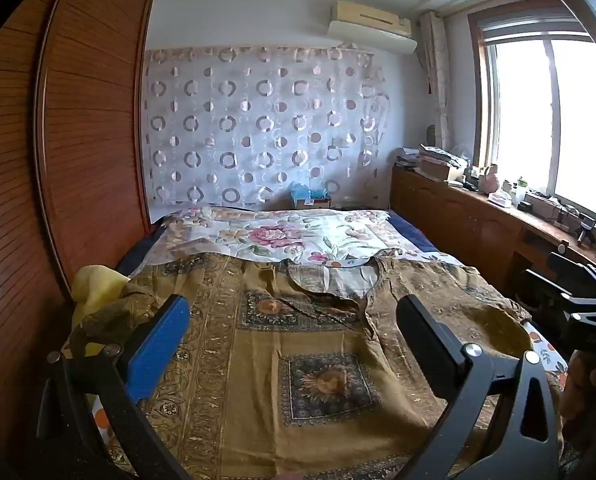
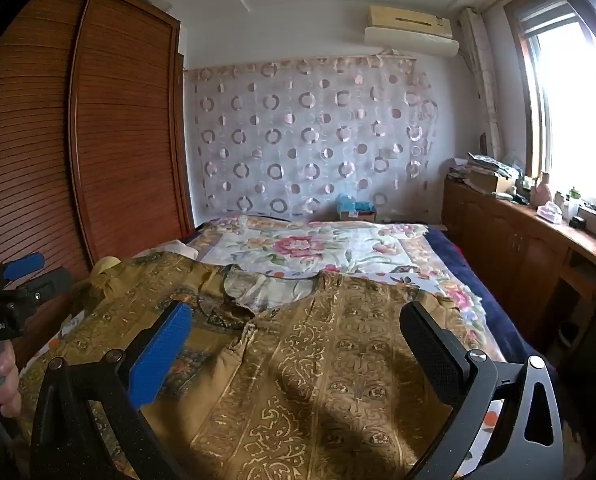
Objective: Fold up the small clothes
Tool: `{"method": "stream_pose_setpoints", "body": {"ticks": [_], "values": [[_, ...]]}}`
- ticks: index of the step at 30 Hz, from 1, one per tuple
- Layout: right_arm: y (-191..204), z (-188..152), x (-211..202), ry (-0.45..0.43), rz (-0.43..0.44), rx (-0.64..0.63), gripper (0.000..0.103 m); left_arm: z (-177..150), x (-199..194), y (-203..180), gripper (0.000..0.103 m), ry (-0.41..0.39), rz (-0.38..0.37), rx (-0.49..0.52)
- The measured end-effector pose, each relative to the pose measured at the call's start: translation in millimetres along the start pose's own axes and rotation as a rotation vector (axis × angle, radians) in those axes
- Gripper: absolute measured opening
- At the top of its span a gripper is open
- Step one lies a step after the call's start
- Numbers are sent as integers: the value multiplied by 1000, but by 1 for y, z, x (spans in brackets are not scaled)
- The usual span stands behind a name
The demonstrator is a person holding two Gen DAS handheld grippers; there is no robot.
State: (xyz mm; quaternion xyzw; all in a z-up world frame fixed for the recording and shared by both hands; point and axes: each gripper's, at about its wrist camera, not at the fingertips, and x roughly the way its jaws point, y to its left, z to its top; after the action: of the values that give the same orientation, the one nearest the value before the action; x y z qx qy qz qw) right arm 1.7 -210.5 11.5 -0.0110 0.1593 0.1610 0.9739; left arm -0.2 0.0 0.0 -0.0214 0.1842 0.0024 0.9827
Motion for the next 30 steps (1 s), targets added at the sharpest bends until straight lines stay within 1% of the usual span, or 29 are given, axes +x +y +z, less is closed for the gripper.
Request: {"method": "stream_pose_setpoints", "body": {"ticks": [30], "values": [[-1,0,0,-3,1,15,103,2,-1,-2,103,-6,5,18]]}}
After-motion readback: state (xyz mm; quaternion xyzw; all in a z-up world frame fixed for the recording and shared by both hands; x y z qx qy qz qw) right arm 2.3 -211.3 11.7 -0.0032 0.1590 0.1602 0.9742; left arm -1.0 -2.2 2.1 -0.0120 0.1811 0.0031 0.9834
